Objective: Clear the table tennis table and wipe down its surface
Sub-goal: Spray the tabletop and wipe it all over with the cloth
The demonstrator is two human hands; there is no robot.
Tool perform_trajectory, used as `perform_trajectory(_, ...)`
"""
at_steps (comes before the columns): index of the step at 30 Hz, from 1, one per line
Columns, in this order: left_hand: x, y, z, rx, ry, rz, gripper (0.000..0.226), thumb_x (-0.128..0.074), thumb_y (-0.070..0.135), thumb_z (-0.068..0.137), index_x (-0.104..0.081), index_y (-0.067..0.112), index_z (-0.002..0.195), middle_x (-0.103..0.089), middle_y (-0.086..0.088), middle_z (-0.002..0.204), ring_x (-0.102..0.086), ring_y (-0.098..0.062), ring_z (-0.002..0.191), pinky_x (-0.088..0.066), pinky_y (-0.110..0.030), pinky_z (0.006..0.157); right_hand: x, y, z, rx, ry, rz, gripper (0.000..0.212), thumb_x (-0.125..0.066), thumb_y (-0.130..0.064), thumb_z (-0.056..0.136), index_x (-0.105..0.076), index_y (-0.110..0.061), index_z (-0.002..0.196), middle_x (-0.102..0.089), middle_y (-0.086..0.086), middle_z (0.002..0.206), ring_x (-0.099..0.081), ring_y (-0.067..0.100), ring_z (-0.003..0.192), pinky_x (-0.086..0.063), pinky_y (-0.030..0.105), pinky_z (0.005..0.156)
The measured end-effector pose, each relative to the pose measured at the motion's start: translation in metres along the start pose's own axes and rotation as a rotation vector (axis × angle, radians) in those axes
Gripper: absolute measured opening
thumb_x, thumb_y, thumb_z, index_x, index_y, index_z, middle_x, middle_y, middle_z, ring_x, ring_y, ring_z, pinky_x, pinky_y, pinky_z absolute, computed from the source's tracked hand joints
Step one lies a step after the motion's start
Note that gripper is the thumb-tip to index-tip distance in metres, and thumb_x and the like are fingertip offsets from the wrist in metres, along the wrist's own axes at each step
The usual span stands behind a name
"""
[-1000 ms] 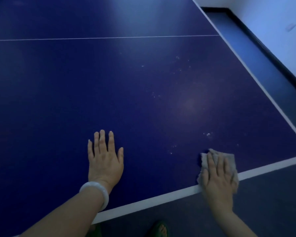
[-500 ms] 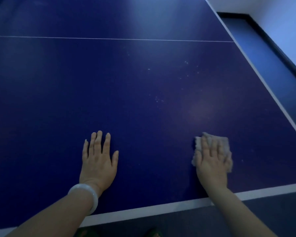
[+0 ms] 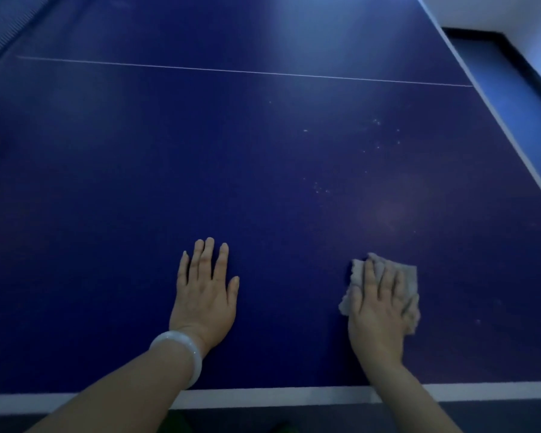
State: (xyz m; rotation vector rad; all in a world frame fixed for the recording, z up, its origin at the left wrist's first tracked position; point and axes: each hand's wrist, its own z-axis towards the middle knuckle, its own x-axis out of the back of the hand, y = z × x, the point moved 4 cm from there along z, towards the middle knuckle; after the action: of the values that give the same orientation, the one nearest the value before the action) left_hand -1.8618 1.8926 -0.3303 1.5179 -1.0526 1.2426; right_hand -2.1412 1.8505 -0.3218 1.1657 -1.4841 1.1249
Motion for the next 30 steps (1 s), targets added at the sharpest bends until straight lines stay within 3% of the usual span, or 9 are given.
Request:
perform_trajectory(5, -0.001, 0.001, 0.001, -0.001, 0.000, 0.022, 0.068, 0.011, 0.047, 0.094, 0.002, 0.018, 0.155, 0.005, -0.009, 0.163, 0.011, -0.023, 0.150, 0.005, -0.045, 0.122, -0.024, -0.096, -0.052, 0.386, 0.015, -0.022, 0.064, -0.022, -0.049, 0.097, -0.021, -0.024, 0.156, -0.016, 0.016, 0.161, -0.014, 0.038, 0.149, -0.015, 0.068, 0.113)
perform_trajectory(8, -0.002, 0.000, 0.000, -0.007, -0.008, 0.030, 0.066, 0.007, 0.045, 0.095, 0.004, 0.018, 0.155, 0.007, -0.010, 0.163, 0.011, -0.023, 0.150, 0.006, -0.045, 0.122, -0.028, -0.122, -0.020, 0.530, 0.048, -0.098, 0.062, -0.024, -0.051, 0.100, -0.015, -0.028, 0.156, -0.008, 0.013, 0.164, -0.005, 0.036, 0.151, -0.006, 0.068, 0.114)
perform_trajectory(12, -0.003, -0.002, -0.001, 0.008, -0.002, 0.025, 0.064, 0.000, 0.045, 0.097, 0.004, 0.019, 0.155, 0.007, -0.008, 0.163, 0.013, -0.022, 0.150, 0.006, -0.045, 0.122, -0.015, -0.109, 0.063, 0.269, -0.063, -0.138, 0.060, -0.009, -0.048, 0.102, 0.013, -0.031, 0.155, 0.017, 0.005, 0.163, 0.017, 0.030, 0.150, 0.004, 0.065, 0.115)
perform_trajectory(15, -0.002, -0.001, -0.001, -0.002, -0.003, 0.020, 0.064, 0.001, 0.045, 0.097, 0.002, 0.019, 0.155, 0.005, -0.008, 0.163, 0.011, -0.023, 0.150, 0.009, -0.045, 0.121, -0.012, -0.107, 0.054, 0.199, -0.063, -0.062, 0.060, -0.008, -0.046, 0.102, 0.017, -0.030, 0.154, 0.018, 0.006, 0.163, 0.017, 0.030, 0.149, 0.004, 0.064, 0.116)
perform_trajectory(20, -0.002, -0.002, -0.001, -0.011, -0.004, 0.021, 0.065, 0.002, 0.046, 0.096, 0.002, 0.018, 0.155, 0.006, -0.009, 0.163, 0.011, -0.023, 0.150, 0.008, -0.045, 0.122, -0.033, -0.090, -0.061, 0.726, -0.019, -0.081, 0.063, -0.027, -0.045, 0.099, -0.015, -0.025, 0.157, -0.009, 0.007, 0.165, -0.006, 0.031, 0.152, -0.012, 0.064, 0.116)
perform_trajectory(22, -0.002, -0.002, -0.001, -0.003, -0.002, 0.021, 0.065, 0.001, 0.046, 0.096, 0.002, 0.018, 0.155, 0.005, -0.009, 0.163, 0.011, -0.023, 0.150, 0.007, -0.045, 0.122, -0.031, -0.053, -0.059, 0.803, -0.043, -0.193, 0.064, -0.033, -0.042, 0.096, -0.019, -0.023, 0.156, -0.013, 0.007, 0.164, -0.008, 0.032, 0.151, -0.019, 0.065, 0.113)
perform_trajectory(25, -0.002, -0.002, -0.002, 0.002, -0.004, 0.017, 0.065, 0.001, 0.046, 0.096, 0.003, 0.019, 0.156, 0.006, -0.009, 0.163, 0.012, -0.023, 0.150, 0.007, -0.045, 0.122, -0.011, 0.007, -0.008, 0.411, -0.005, -0.250, 0.064, -0.034, -0.035, 0.101, -0.006, -0.022, 0.157, -0.004, 0.011, 0.164, 0.002, 0.035, 0.151, -0.011, 0.066, 0.115)
perform_trajectory(28, -0.001, -0.001, -0.002, 0.004, -0.004, 0.012, 0.065, -0.001, 0.046, 0.096, 0.002, 0.019, 0.156, 0.006, -0.009, 0.163, 0.011, -0.023, 0.150, 0.007, -0.045, 0.122, 0.010, 0.023, 0.017, -0.123, -0.017, 0.007, 0.060, -0.017, -0.043, 0.103, 0.006, -0.029, 0.156, 0.008, 0.007, 0.165, 0.009, 0.028, 0.151, 0.000, 0.060, 0.118)
perform_trajectory(30, 0.000, -0.001, -0.002, 0.002, -0.010, 0.017, 0.066, 0.000, 0.046, 0.096, 0.002, 0.019, 0.156, 0.006, -0.009, 0.163, 0.010, -0.023, 0.150, 0.006, -0.045, 0.122, 0.005, -0.007, 0.001, -0.053, -0.005, -0.038, 0.067, -0.032, -0.041, 0.103, 0.005, -0.024, 0.156, 0.002, 0.012, 0.164, 0.000, 0.034, 0.151, -0.008, 0.064, 0.117)
